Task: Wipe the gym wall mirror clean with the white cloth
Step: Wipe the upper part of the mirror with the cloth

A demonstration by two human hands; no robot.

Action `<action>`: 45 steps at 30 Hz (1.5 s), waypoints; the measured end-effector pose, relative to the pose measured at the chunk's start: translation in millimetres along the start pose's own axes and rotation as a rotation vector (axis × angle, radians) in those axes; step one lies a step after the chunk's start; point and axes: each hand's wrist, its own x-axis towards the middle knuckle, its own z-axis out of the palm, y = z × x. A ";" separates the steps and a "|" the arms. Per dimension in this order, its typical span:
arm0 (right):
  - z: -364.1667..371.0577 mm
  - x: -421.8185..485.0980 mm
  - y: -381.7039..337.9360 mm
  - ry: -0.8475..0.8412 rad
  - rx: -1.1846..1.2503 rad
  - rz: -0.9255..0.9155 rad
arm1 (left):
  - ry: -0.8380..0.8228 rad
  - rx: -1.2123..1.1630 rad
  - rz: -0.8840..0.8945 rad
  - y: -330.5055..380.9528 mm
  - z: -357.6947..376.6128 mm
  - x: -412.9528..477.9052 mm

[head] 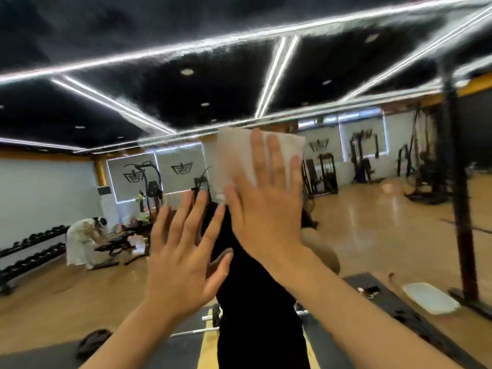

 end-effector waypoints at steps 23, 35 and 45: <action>17.3 38.1 -78.0 0.165 -0.051 0.666 | -0.014 0.061 0.025 -178.3 -30.4 -86.1; 9.2 22.6 -44.9 -0.032 -0.128 -0.182 | 0.001 0.068 0.028 -180.8 -32.3 -88.6; -12.4 31.1 10.3 0.202 0.039 0.852 | 0.025 0.104 0.007 -170.5 -31.0 -86.6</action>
